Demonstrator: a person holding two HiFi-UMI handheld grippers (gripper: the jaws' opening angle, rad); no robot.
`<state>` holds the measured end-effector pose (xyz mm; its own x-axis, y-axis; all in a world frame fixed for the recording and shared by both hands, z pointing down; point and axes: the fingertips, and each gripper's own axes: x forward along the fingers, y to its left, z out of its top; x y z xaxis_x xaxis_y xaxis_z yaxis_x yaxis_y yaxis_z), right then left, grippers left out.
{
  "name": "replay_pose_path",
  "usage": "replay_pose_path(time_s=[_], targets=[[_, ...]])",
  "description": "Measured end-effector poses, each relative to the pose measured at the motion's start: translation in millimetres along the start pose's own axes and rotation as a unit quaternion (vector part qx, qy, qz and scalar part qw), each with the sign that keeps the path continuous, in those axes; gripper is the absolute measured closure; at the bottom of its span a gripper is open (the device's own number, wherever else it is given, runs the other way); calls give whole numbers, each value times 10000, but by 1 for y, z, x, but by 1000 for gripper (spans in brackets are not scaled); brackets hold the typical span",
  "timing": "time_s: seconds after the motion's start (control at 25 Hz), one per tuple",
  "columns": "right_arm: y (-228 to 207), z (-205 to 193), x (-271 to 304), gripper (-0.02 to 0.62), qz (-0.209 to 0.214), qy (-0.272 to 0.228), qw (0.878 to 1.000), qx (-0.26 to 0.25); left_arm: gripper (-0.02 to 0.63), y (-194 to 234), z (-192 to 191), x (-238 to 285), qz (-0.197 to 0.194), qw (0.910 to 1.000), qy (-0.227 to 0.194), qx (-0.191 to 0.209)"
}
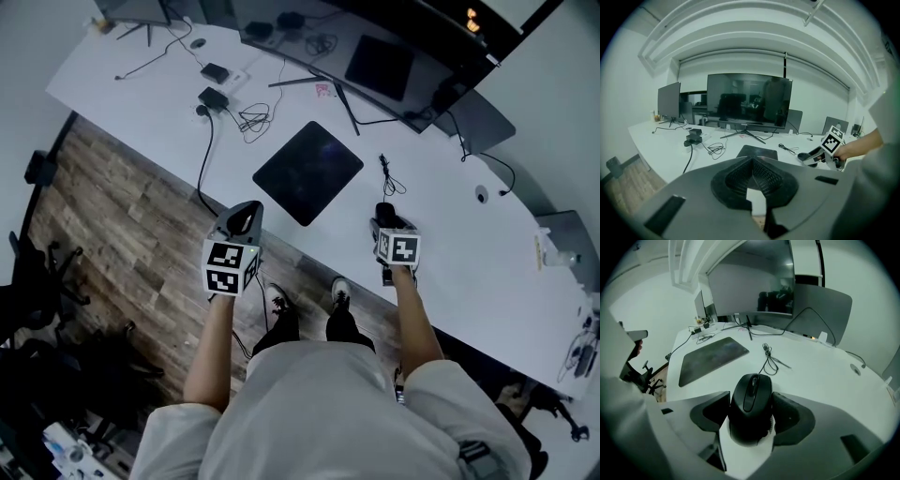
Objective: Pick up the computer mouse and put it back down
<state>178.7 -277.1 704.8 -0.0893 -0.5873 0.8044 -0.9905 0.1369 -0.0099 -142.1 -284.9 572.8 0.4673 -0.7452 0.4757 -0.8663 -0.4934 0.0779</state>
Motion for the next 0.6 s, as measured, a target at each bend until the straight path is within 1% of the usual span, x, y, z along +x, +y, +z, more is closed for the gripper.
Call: replay_pose_path(time_s=[0.2, 0.32, 0.48, 0.6], targets=[[-2, 53, -27, 304, 256, -485, 9984, -149, 588, 9, 26, -13, 331, 9992, -239, -41], [-2, 85, -42, 304, 394, -756, 9957, -370, 588, 12, 41, -19, 545, 9977, -402, -79], [7, 122, -59, 304, 674, -1217, 9877, -716, 588, 15, 56, -27, 791, 9950, -589, -152], [19, 150, -71, 304, 916, -1463, 9807, -915, 588, 15, 65, -34, 928, 9931, -702, -164]])
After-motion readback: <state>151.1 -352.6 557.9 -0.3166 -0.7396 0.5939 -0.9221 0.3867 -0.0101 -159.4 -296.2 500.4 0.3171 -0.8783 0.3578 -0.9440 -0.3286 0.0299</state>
